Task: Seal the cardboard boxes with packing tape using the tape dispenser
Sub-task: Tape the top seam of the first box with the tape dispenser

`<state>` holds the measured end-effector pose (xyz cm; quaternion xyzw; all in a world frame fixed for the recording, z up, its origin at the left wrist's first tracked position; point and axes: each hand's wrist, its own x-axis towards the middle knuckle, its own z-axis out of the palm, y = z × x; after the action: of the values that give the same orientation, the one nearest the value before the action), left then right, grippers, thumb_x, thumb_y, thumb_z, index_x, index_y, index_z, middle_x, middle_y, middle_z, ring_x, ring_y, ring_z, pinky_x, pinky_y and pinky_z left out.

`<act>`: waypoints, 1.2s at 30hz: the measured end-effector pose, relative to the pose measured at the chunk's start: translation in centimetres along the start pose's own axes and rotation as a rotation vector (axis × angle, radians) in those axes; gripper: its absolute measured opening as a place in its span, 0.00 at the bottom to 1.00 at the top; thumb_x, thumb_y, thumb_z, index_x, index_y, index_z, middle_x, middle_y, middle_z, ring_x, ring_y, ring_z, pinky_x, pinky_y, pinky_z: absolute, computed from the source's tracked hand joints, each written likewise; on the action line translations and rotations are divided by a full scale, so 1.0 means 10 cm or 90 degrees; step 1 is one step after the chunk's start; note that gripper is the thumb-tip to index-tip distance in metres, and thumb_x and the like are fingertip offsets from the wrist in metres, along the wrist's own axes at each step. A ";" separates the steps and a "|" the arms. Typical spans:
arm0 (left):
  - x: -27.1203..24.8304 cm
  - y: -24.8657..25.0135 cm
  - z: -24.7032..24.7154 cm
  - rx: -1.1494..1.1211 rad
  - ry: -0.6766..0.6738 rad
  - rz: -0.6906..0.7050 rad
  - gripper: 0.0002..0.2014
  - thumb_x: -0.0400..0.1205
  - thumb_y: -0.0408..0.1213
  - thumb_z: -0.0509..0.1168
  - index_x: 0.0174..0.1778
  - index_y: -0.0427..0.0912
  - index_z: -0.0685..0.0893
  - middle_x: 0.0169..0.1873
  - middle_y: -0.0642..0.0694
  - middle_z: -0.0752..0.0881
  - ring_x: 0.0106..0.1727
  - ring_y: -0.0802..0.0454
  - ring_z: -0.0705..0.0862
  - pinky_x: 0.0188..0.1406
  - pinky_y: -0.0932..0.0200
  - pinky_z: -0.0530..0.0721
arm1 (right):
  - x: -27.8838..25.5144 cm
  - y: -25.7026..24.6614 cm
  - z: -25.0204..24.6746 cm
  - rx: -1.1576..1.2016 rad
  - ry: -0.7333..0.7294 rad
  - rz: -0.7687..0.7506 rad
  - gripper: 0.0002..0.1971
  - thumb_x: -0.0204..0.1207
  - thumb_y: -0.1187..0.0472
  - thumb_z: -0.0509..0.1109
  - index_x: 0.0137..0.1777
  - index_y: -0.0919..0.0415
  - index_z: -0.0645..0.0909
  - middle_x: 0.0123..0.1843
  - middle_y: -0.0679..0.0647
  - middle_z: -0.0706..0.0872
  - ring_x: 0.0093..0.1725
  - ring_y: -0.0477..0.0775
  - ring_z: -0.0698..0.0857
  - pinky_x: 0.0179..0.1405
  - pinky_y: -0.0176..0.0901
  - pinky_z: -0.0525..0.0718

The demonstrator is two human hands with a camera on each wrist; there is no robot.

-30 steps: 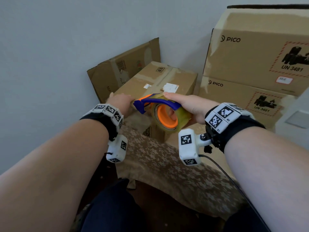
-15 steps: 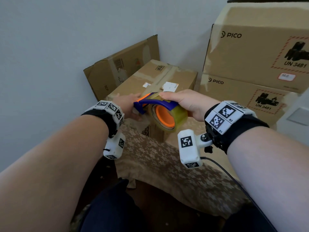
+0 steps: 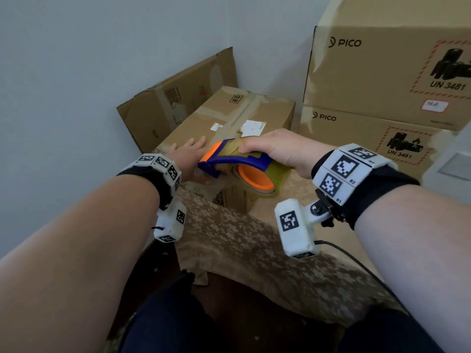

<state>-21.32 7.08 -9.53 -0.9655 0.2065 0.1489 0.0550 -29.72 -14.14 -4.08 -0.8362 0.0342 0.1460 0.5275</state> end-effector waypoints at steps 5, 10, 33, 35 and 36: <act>0.05 -0.03 0.02 0.021 -0.008 0.005 0.52 0.74 0.61 0.68 0.83 0.56 0.38 0.84 0.47 0.40 0.84 0.42 0.44 0.79 0.33 0.47 | -0.10 0.11 -0.20 -0.050 0.004 0.020 0.17 0.69 0.46 0.73 0.48 0.59 0.86 0.37 0.57 0.85 0.38 0.55 0.81 0.46 0.44 0.77; 0.06 -0.02 0.03 0.030 -0.010 0.003 0.54 0.73 0.62 0.69 0.83 0.56 0.37 0.84 0.46 0.40 0.84 0.42 0.43 0.79 0.32 0.47 | -0.13 0.13 -0.22 -0.134 0.013 0.007 0.19 0.68 0.41 0.73 0.42 0.58 0.83 0.36 0.57 0.83 0.37 0.55 0.80 0.43 0.45 0.75; -0.03 0.33 0.15 0.029 0.060 0.117 0.56 0.71 0.62 0.72 0.85 0.51 0.42 0.84 0.52 0.44 0.85 0.49 0.45 0.78 0.30 0.42 | -0.12 0.35 -0.12 -0.111 0.043 0.019 0.37 0.68 0.38 0.75 0.60 0.75 0.83 0.53 0.69 0.88 0.43 0.58 0.83 0.53 0.53 0.84; -0.02 0.31 0.17 0.011 0.071 0.120 0.57 0.69 0.63 0.73 0.85 0.51 0.44 0.84 0.53 0.46 0.84 0.52 0.48 0.78 0.31 0.43 | -0.14 0.41 -0.11 -0.081 0.049 0.017 0.33 0.66 0.39 0.77 0.57 0.70 0.86 0.54 0.67 0.89 0.46 0.58 0.87 0.58 0.54 0.84; -0.02 0.31 0.18 0.002 0.077 0.120 0.57 0.69 0.63 0.73 0.85 0.51 0.45 0.84 0.53 0.47 0.84 0.53 0.49 0.78 0.31 0.43 | -0.15 0.44 -0.11 -0.058 0.054 0.016 0.30 0.66 0.40 0.78 0.54 0.67 0.87 0.52 0.64 0.90 0.46 0.57 0.88 0.57 0.52 0.85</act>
<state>-23.21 4.63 -11.30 -0.9489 0.2996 0.0944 0.0295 -31.87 -17.22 -7.09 -0.8644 0.0600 0.1185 0.4849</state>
